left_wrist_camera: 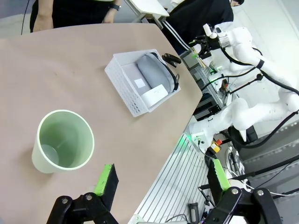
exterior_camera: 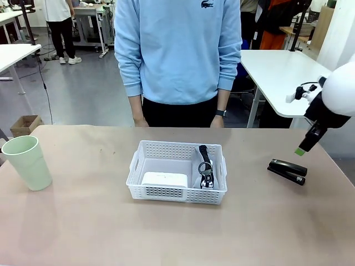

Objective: Efficiently arrange items inside the basket to fit them all.
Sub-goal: Pick up the Stapler and place it inside the Organizing basket.

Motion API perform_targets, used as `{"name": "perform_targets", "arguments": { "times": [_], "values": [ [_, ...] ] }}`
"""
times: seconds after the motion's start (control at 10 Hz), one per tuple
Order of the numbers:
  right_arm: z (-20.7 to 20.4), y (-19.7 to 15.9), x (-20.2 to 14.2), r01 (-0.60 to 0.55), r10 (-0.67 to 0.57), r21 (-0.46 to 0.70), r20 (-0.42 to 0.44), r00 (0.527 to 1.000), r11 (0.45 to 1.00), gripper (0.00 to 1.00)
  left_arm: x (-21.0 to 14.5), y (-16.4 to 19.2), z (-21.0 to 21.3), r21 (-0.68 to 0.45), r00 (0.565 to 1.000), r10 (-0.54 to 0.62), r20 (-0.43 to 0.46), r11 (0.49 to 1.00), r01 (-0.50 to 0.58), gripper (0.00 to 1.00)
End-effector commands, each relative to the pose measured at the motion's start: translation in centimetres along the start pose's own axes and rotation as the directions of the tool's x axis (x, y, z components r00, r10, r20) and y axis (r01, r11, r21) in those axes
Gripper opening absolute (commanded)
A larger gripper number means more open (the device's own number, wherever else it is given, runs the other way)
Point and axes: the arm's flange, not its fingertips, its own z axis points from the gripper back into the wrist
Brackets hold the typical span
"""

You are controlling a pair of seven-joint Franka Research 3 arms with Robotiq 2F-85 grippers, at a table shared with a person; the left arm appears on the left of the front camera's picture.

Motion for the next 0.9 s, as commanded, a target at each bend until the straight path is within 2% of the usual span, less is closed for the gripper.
{"name": "perform_targets", "arguments": {
  "times": [0.0, 0.2, 0.3, 0.5, 0.6, 0.8],
  "values": [
    [-2.0, -1.5, 1.3, -0.005, 0.004, -0.060, -0.015, 1.000, 0.998, 1.00, -0.2, -0.2, -0.1, 0.009, 1.000, 0.004, -0.008, 1.000, -0.004, 1.00],
    [-4.8, -1.5, 2.1, -0.069, 0.068, -0.081, -0.010, 0.998, 0.994, 1.00, -0.2, -0.2, -0.1, 0.009, 1.000, 0.004, -0.008, 1.000, -0.004, 1.00],
    [-5.4, -1.6, 2.1, -0.071, 0.070, -0.057, -0.028, 0.997, 0.996, 1.00, -0.2, -0.2, -0.1, 0.009, 1.000, 0.004, -0.008, 1.000, -0.004, 1.00],
    [-5.3, -1.4, 2.0, -0.078, 0.077, -0.017, -0.046, 0.996, 0.997, 1.00, -0.2, -0.2, -0.1, 0.009, 1.000, 0.004, -0.008, 1.000, -0.004, 1.00],
    [-5.7, -1.3, 1.9, -0.085, 0.088, 0.045, -0.083, 0.993, 0.995, 1.00, -0.2, -0.2, -0.1, 0.009, 1.000, 0.004, -0.008, 1.000, -0.004, 1.00],
    [-6.1, -1.2, 2.0, -0.087, 0.092, 0.054, -0.086, 0.992, 0.995, 1.00, -0.2, -0.2, -0.1, 0.009, 1.000, 0.004, -0.008, 1.000, -0.004, 1.00]
  ]
}}
